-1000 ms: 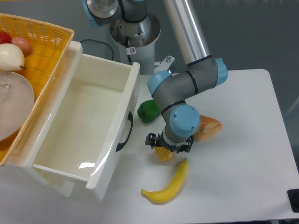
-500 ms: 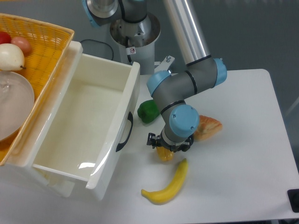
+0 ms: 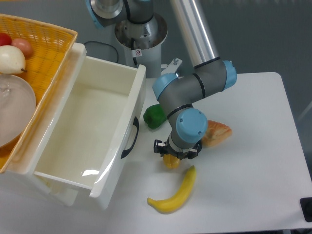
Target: Pick up the yellow pepper
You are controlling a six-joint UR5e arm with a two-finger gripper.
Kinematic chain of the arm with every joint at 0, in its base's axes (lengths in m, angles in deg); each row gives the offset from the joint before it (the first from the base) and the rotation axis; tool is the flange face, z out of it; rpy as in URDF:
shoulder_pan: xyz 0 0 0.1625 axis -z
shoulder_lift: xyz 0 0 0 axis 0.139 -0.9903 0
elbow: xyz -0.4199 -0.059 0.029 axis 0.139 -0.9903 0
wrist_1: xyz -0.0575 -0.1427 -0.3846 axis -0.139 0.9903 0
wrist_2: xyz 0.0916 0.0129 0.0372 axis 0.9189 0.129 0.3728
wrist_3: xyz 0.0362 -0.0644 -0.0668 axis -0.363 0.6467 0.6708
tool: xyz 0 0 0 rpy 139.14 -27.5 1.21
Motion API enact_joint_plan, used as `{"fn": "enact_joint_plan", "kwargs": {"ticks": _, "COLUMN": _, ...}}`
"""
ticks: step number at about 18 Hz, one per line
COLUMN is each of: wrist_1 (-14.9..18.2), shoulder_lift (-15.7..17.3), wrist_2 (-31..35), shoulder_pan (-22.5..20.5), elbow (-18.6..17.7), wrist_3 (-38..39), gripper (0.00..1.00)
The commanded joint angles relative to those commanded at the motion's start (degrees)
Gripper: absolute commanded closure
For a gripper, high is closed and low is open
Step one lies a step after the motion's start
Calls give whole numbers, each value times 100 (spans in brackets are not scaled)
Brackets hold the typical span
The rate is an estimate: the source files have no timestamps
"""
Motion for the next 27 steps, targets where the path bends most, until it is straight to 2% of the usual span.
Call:
{"fn": "enact_joint_plan", "kwargs": {"ticks": 4, "wrist_1": 35, "shoulder_lift": 17, "wrist_2": 9, "shoulder_pan": -44, "elbow": 211, "wrist_3": -96, "gripper": 45}}
{"fn": "enact_joint_plan", "kwargs": {"ticks": 6, "wrist_1": 53, "shoulder_lift": 61, "wrist_2": 0, "shoulder_pan": -70, "elbow": 220, "wrist_3": -455, "gripper": 45}}
{"fn": "enact_joint_plan", "kwargs": {"ticks": 12, "wrist_1": 167, "shoulder_lift": 456, "wrist_2": 0, "shoulder_pan": -211, "elbow": 255, "wrist_3": -1344, "gripper": 45}}
{"fn": "enact_joint_plan", "kwargs": {"ticks": 14, "wrist_1": 254, "shoulder_lift": 615, "wrist_2": -9, "shoulder_pan": -299, "elbow": 474, "wrist_3": -1458, "gripper": 49}}
{"fn": "enact_joint_plan", "kwargs": {"ticks": 15, "wrist_1": 377, "shoulder_lift": 641, "wrist_2": -18, "shoulder_pan": -342, "elbow": 562, "wrist_3": -1563, "gripper": 50}}
{"fn": "enact_joint_plan", "kwargs": {"ticks": 17, "wrist_1": 422, "shoulder_lift": 773, "wrist_2": 9, "shoulder_pan": -413, "elbow": 624, "wrist_3": -1940, "gripper": 50}}
{"fn": "enact_joint_plan", "kwargs": {"ticks": 20, "wrist_1": 466, "shoulder_lift": 852, "wrist_2": 44, "shoulder_pan": -509, "elbow": 624, "wrist_3": -2591, "gripper": 50}}
{"fn": "enact_joint_plan", "kwargs": {"ticks": 22, "wrist_1": 737, "shoulder_lift": 914, "wrist_2": 44, "shoulder_pan": -536, "elbow": 633, "wrist_3": -3039, "gripper": 50}}
{"fn": "enact_joint_plan", "kwargs": {"ticks": 24, "wrist_1": 844, "shoulder_lift": 1045, "wrist_2": 35, "shoulder_pan": -318, "elbow": 590, "wrist_3": -3461, "gripper": 50}}
{"fn": "enact_joint_plan", "kwargs": {"ticks": 27, "wrist_1": 861, "shoulder_lift": 1186, "wrist_2": 35, "shoulder_pan": -255, "elbow": 476, "wrist_3": -3979, "gripper": 50}}
